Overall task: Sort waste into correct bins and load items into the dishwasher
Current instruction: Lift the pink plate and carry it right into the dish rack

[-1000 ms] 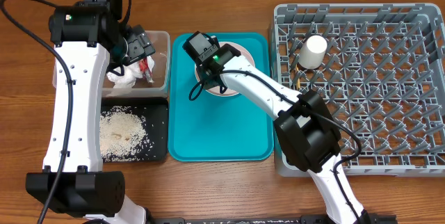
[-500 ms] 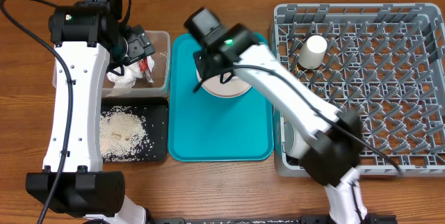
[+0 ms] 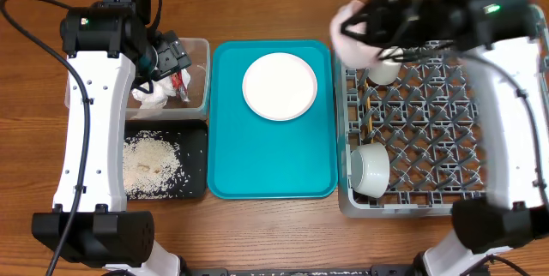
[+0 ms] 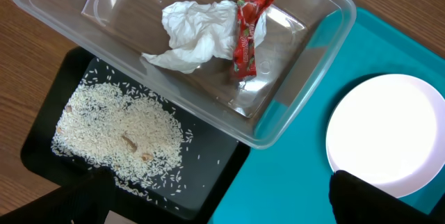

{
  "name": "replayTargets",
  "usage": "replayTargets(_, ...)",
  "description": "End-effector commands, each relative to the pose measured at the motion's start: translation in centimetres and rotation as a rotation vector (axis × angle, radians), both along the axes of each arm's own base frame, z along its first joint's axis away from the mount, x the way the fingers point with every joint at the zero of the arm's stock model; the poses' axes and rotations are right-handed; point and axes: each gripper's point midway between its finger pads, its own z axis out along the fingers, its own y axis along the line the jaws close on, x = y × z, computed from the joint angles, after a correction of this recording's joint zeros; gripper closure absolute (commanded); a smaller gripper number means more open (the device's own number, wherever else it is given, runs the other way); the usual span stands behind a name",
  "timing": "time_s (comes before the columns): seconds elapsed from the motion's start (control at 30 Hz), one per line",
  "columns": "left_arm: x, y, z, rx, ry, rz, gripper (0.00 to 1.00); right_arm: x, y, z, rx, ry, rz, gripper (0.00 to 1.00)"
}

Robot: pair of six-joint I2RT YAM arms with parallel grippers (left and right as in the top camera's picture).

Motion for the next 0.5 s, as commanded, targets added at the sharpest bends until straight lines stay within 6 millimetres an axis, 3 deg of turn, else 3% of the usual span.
replayTargets(0.0, 0.1, 0.1, 0.3, 0.009, -0.011, 0.001, 0.00, -2.0, -0.5, 3.3, 0.328, -0.025, 0.194, 0.96)
replayTargets(0.2, 0.1, 0.1, 0.3, 0.009, -0.011, 0.001, 0.00, -2.3, -4.2, 1.3, 0.508, -0.014, 0.194, 0.96)
replayTargets(0.47, 0.1, 0.1, 0.3, 0.009, -0.011, 0.001, 0.00, -2.4, -5.0, -5.9, 0.645, 0.031, 0.181, 0.96)
